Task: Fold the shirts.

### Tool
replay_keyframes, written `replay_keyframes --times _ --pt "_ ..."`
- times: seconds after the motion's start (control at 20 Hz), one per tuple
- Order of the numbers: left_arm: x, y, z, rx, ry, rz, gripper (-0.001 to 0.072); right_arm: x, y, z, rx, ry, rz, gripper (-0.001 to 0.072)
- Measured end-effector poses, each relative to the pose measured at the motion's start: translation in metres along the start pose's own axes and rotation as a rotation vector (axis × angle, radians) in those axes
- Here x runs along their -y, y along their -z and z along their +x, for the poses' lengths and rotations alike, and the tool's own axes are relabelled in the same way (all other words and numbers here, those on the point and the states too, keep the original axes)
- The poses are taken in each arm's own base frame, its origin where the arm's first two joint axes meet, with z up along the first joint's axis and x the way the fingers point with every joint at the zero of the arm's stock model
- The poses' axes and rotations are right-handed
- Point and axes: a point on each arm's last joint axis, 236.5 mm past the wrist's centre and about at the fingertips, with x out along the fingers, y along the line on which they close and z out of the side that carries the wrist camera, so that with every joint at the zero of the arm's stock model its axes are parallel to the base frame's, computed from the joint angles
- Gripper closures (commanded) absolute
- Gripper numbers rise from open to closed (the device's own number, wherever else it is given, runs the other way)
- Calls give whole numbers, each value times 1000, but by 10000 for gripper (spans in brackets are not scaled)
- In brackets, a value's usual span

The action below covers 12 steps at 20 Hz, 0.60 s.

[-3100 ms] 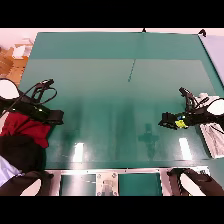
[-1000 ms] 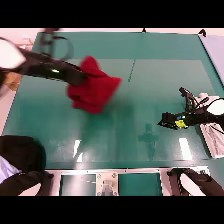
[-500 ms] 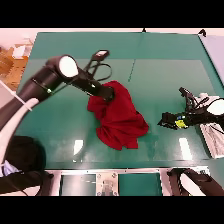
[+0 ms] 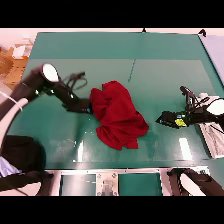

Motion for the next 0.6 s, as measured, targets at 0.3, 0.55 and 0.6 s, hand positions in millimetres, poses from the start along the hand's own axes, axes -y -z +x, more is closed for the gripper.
replay_keyframes --times 0.3,0.55,0.6 --pt "24 20 72 35 138 -46 68 -4 1 18 -28 -17 11 330" --pt "38 39 106 30 128 2 592 -4 -2 30 -34 -23 24 331" --pt "39 38 108 44 123 6 603 -4 -4 31 -27 -23 26 331"
